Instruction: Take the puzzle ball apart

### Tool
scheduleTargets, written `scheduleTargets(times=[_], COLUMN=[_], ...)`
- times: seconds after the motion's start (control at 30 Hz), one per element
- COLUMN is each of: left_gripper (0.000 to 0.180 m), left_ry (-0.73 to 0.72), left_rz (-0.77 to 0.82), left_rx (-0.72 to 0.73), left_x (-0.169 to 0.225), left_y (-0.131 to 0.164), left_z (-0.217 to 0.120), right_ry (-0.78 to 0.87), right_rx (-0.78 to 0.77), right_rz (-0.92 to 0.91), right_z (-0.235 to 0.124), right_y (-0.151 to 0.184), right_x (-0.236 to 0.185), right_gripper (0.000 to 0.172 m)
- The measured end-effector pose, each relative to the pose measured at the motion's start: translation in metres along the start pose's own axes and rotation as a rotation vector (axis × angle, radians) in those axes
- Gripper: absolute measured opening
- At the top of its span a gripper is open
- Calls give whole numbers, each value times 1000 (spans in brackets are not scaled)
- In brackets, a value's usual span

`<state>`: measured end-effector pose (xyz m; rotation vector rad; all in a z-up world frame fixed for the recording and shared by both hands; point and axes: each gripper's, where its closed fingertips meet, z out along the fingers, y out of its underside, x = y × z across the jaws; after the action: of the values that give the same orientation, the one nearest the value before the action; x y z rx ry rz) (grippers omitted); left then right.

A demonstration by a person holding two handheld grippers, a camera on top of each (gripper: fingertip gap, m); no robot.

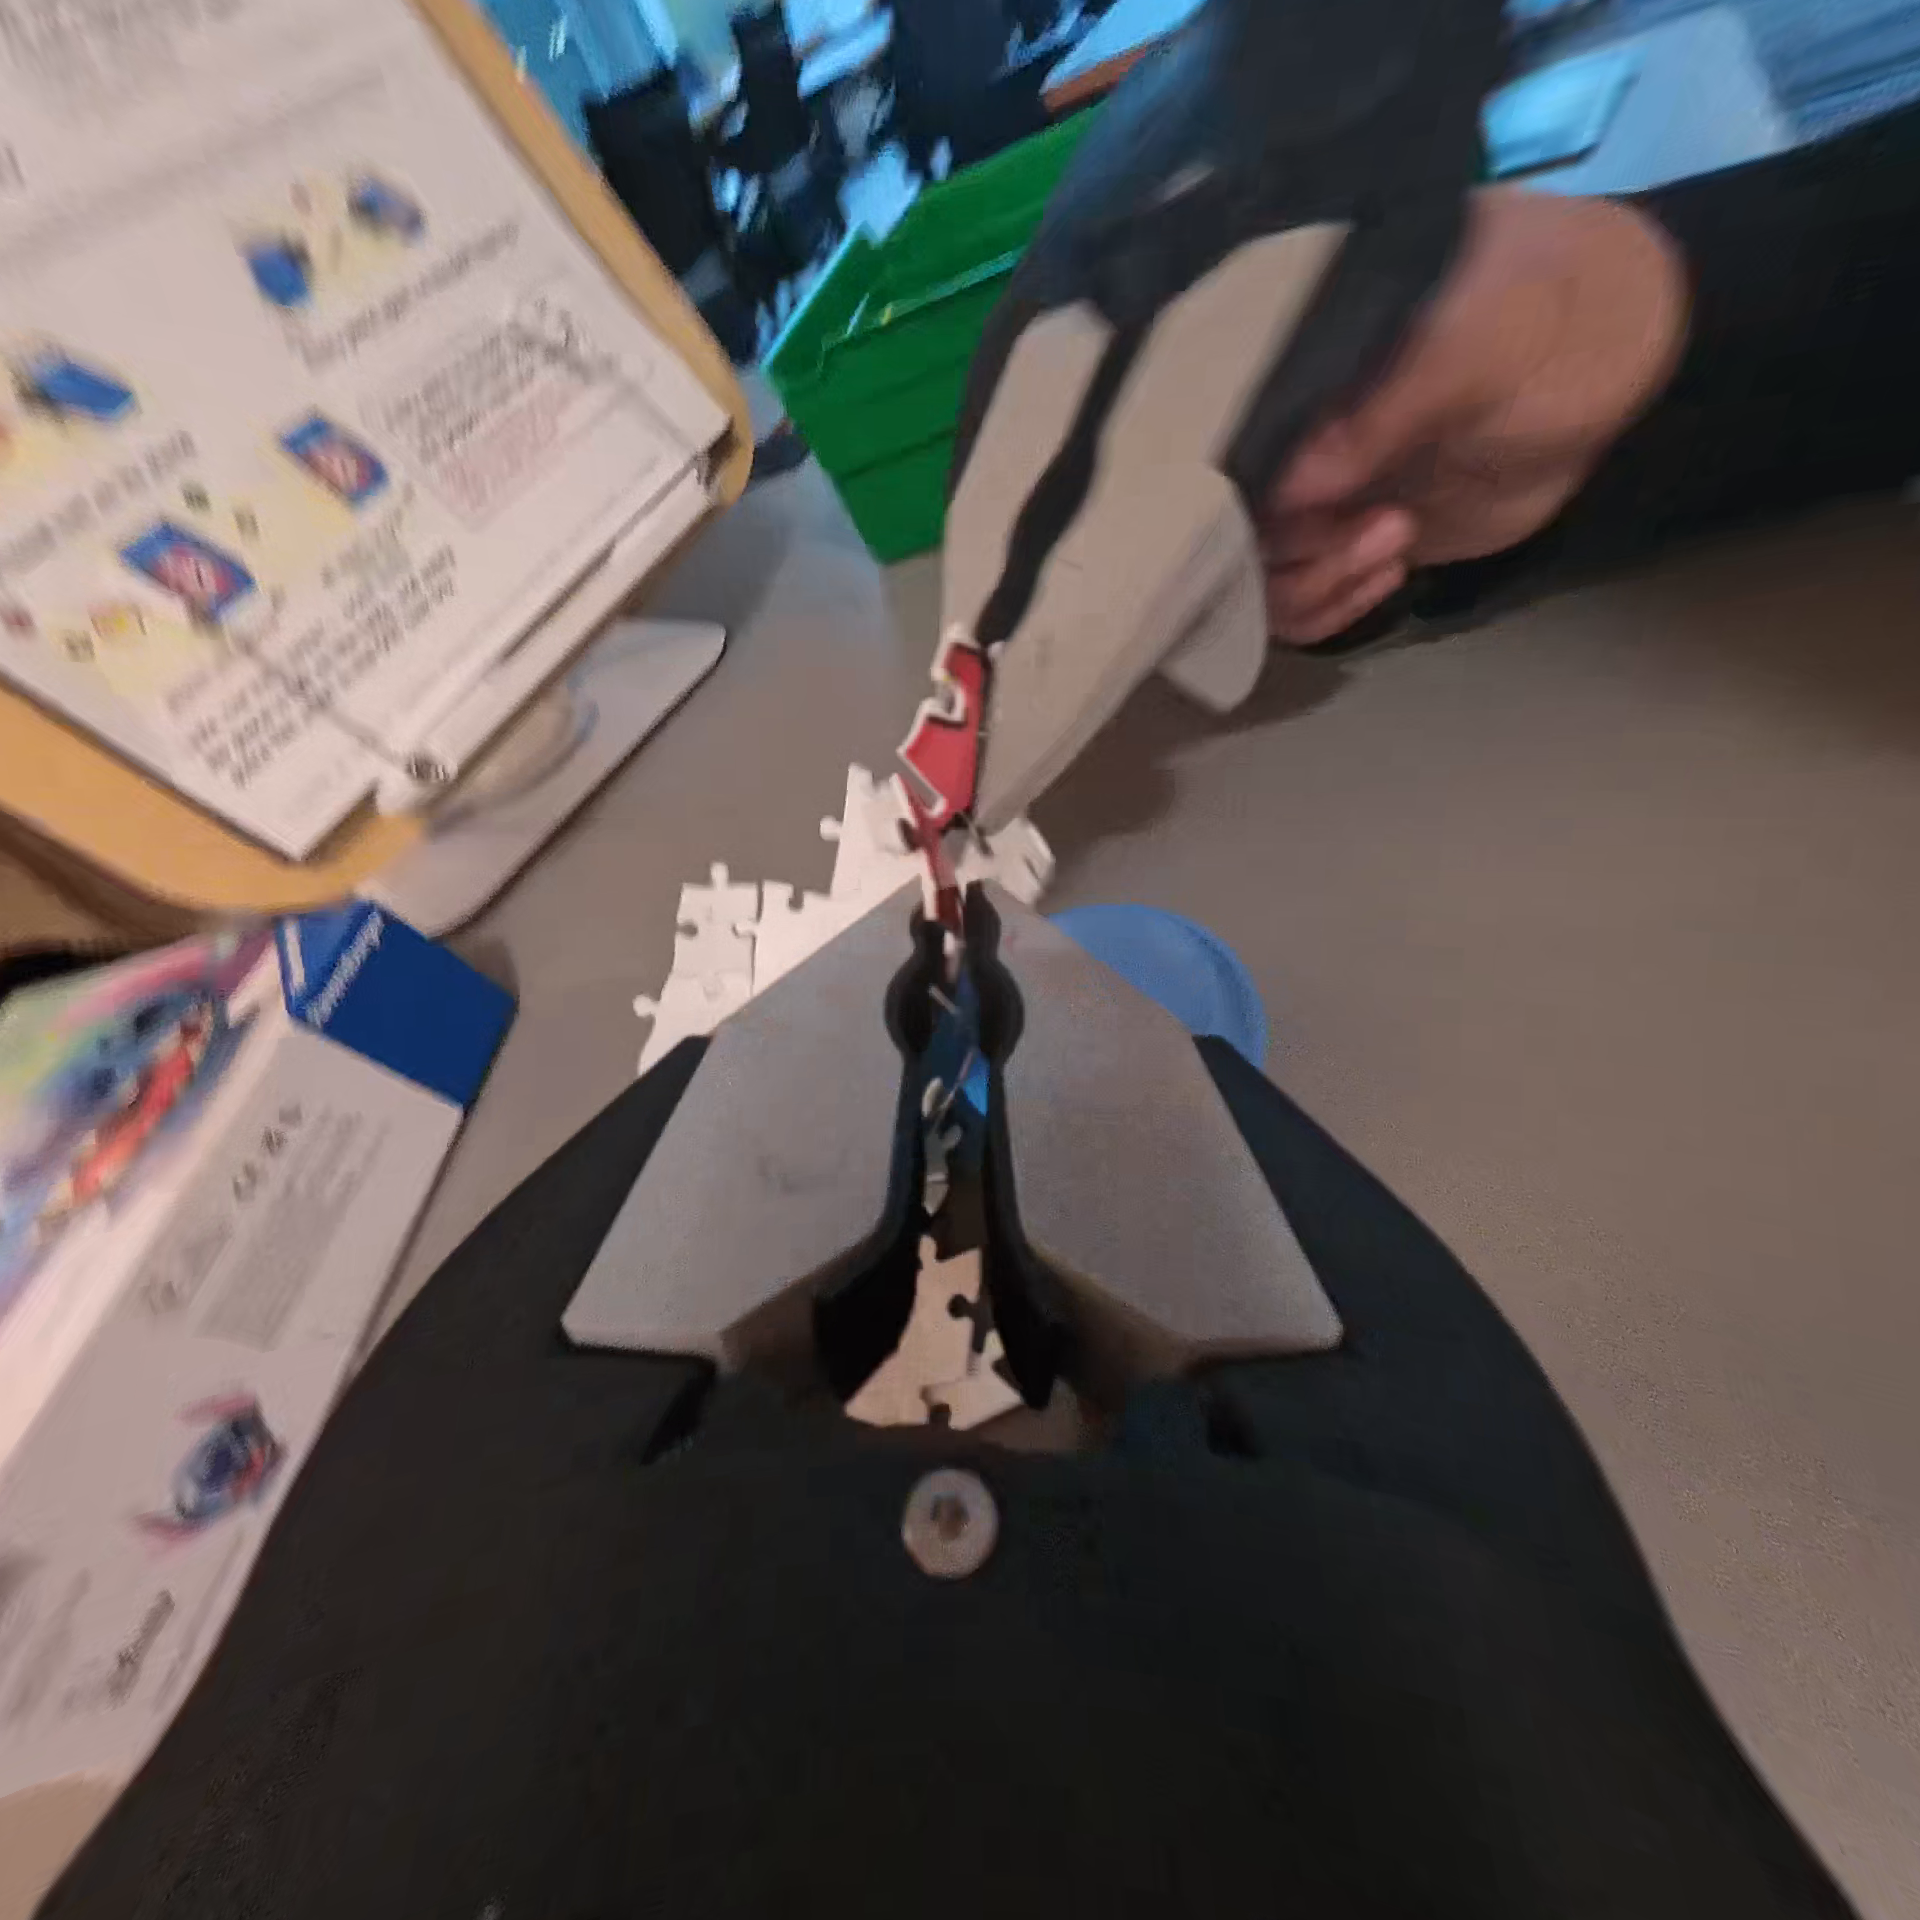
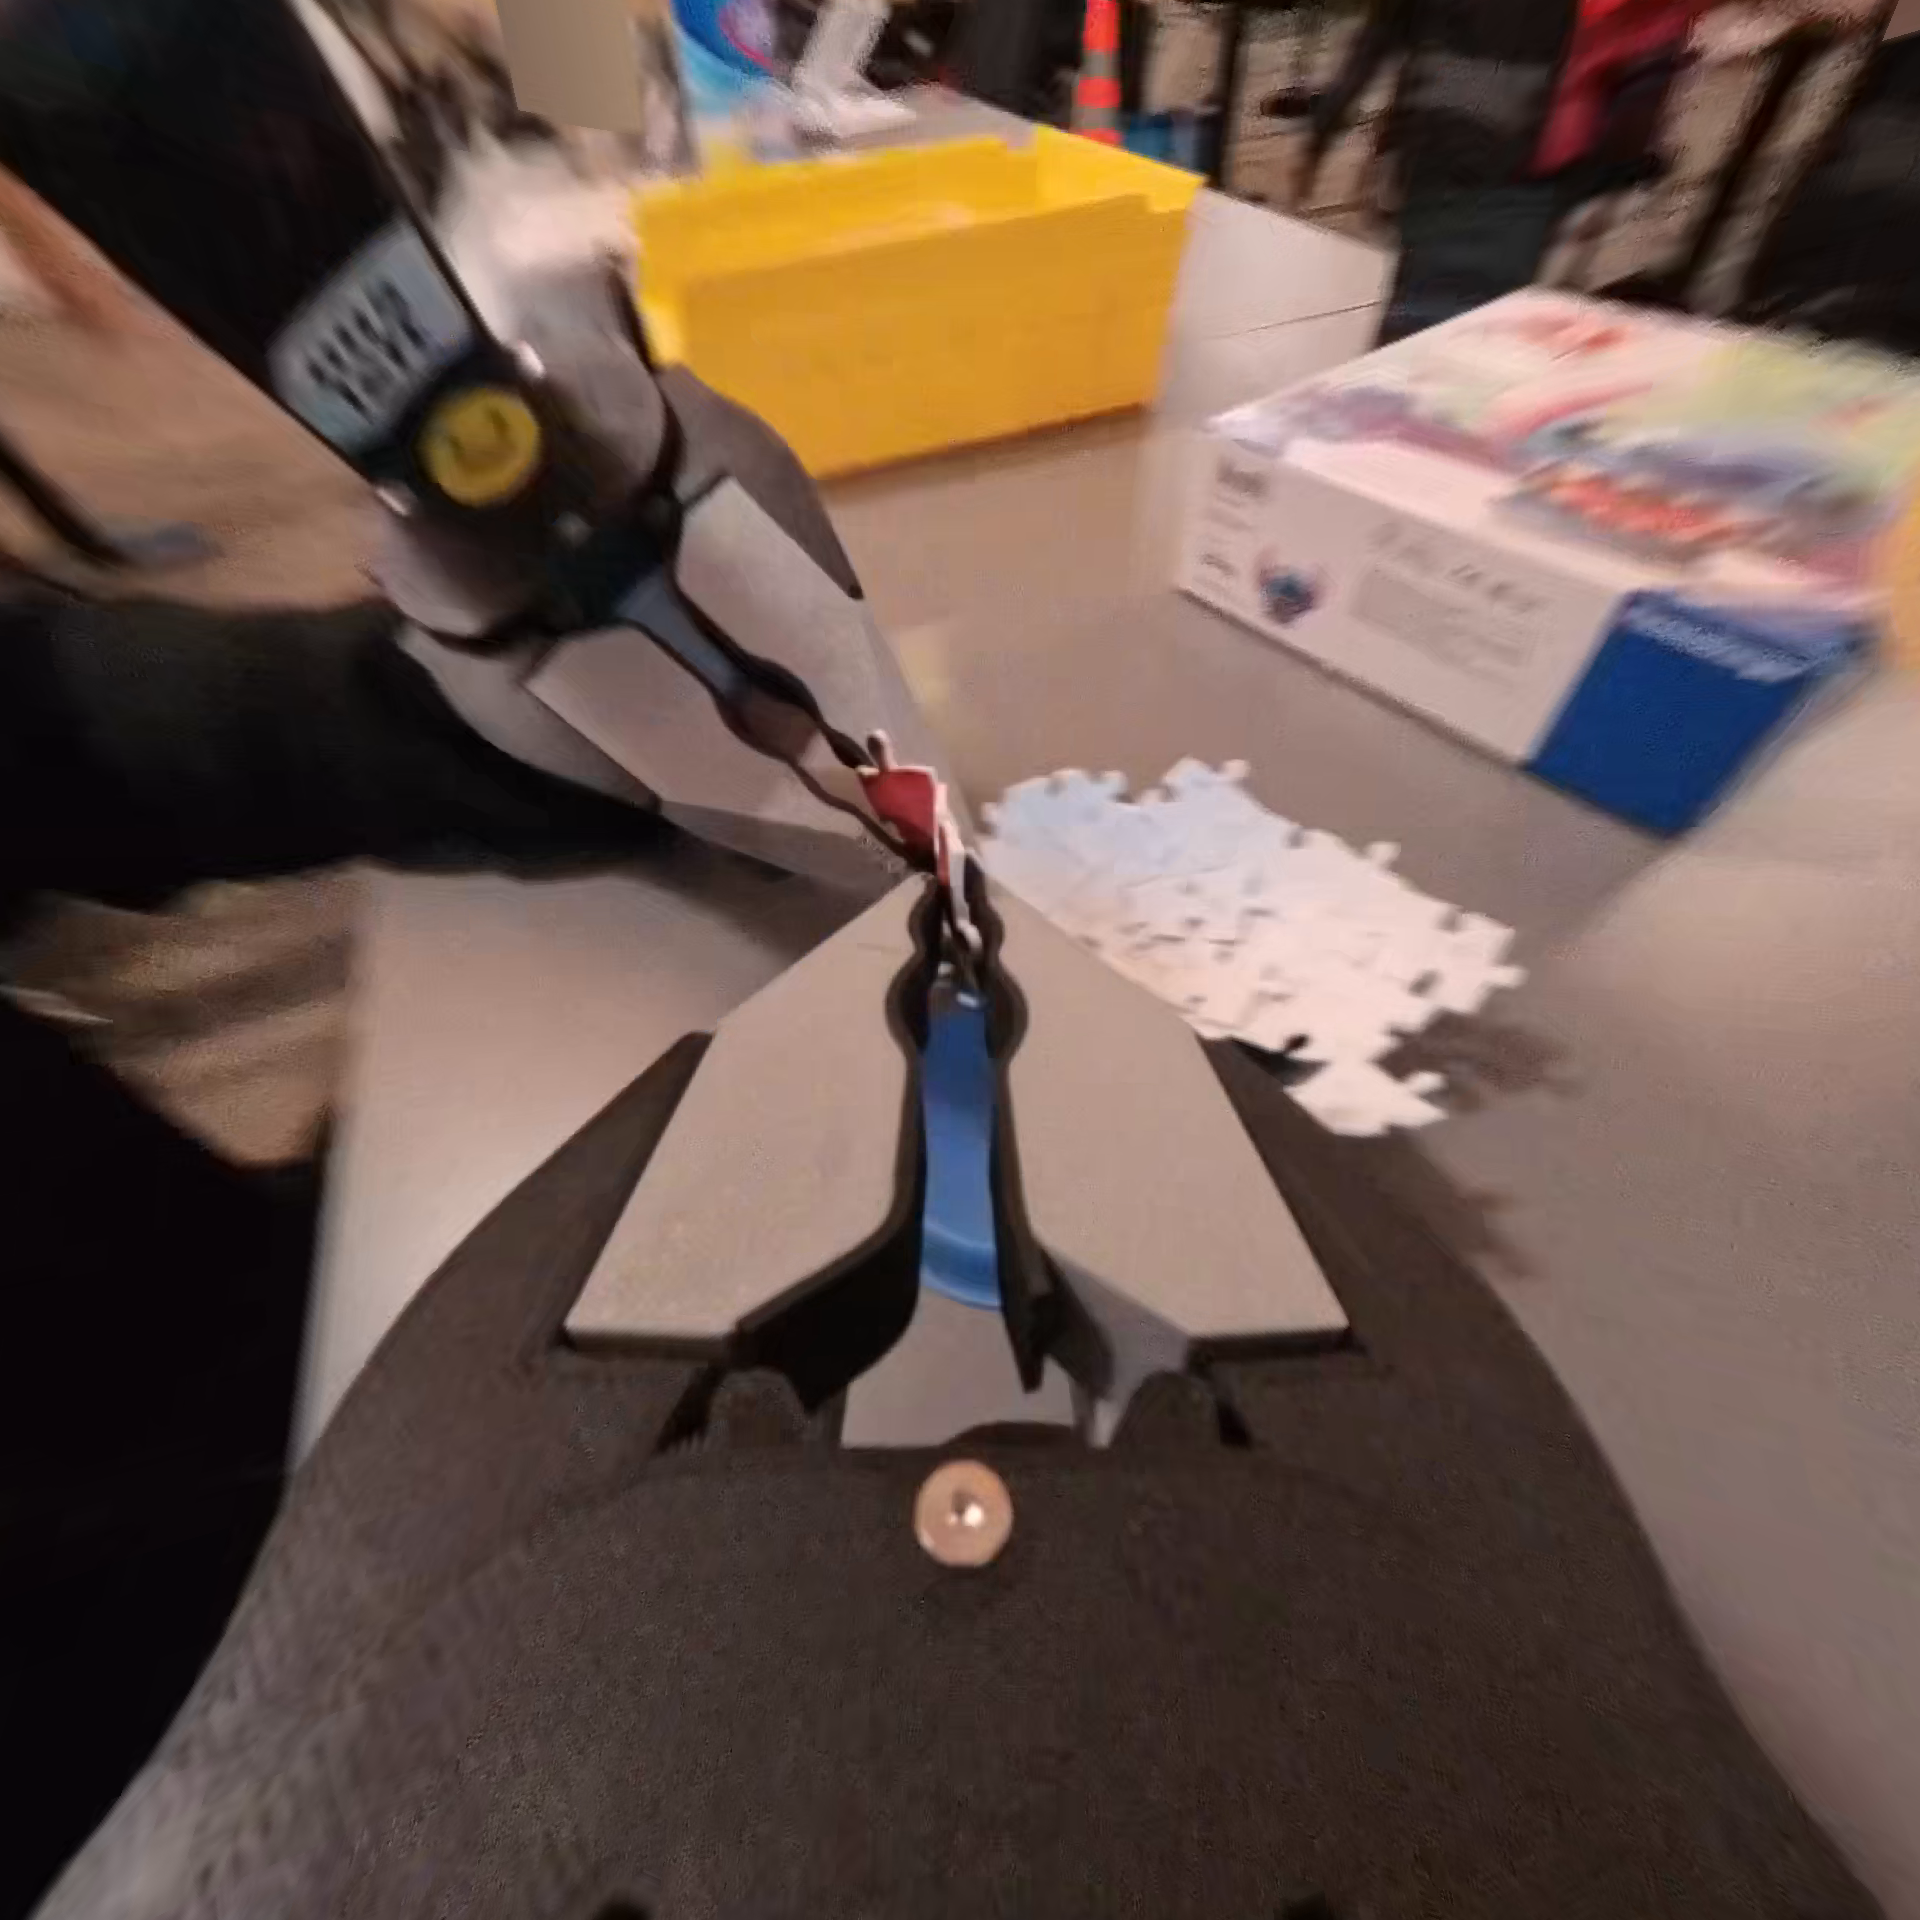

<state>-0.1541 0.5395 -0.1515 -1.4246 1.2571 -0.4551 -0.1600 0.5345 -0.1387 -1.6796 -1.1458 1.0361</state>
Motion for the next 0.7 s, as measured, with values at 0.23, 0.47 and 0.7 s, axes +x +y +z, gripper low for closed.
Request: scheduleTargets(times=[0.23,0.47,0.7], left_gripper=[0,0,4], left_ry=[-66,132,115], left_rz=[-34,-24,-143], left_rx=[14,48,-7], left_x=[-21,20,13], left_y=[2,-8,-1], left_z=[-7,3,8], right_ry=[-136,-80,14], right_rx=[97,-57,-37], right_rz=[155,-135,-160], right_z=[-41,-4,-14], right_y=[-15,11,3], right_x=[17,-11,5], right_gripper=[0,8,0])
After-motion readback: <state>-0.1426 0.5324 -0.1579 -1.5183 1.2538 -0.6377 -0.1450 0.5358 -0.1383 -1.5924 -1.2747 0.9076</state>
